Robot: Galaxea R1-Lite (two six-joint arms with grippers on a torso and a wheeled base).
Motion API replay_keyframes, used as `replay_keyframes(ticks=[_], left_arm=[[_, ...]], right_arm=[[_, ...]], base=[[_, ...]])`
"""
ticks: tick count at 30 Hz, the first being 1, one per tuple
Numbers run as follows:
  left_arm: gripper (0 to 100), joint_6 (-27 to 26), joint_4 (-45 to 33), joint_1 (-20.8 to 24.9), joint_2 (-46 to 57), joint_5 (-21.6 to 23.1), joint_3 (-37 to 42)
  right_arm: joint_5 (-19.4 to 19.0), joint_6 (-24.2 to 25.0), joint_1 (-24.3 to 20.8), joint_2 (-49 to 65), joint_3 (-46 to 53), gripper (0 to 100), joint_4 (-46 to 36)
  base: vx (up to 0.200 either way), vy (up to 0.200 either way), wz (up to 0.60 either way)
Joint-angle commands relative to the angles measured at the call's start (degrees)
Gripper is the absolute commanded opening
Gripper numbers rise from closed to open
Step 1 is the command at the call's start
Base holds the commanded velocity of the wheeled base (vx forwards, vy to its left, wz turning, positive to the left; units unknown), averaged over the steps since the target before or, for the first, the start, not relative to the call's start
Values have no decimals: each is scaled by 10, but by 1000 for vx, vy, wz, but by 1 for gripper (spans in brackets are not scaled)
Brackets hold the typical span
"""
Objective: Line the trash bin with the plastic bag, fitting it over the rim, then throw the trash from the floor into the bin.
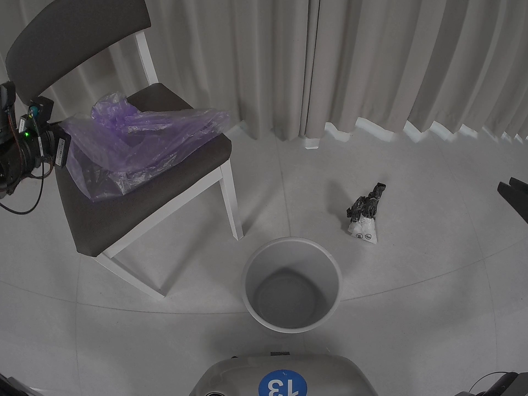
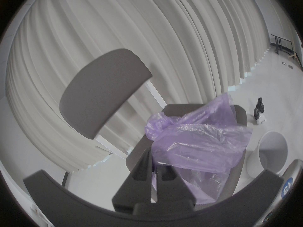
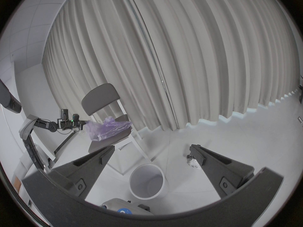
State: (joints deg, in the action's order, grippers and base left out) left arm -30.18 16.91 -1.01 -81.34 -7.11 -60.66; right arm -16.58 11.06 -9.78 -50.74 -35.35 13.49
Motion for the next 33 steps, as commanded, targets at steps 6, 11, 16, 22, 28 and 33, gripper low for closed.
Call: replay_keyframes(ticks=[6,11,16,22,28,33], left_arm=[[0,14,-10,23,26,0,-37],[0,43,-16,36,33,0,-46],[0,48,-17,58,36,0,-60],[0,74,-17,95,40,0,-82],[0,112,-17,146,42,0,-111],[0,121,-16,173,43,0,-126]], right_arm=[[32,-4,-20,-75,-69,100,-3],[101,-37,-22,-132,-116,100,3],[104,-41,-60,-142,-112,100,4],[103,-31,-103,-172,-103,100,5],[105,-26,-141,-215,-81,100,44],[117,-26,-168,-225,-61,100,72]], base=[[0,0,0],[0,0,0],[0,0,0],[0,0,0],[0,0,0],[0,0,0]])
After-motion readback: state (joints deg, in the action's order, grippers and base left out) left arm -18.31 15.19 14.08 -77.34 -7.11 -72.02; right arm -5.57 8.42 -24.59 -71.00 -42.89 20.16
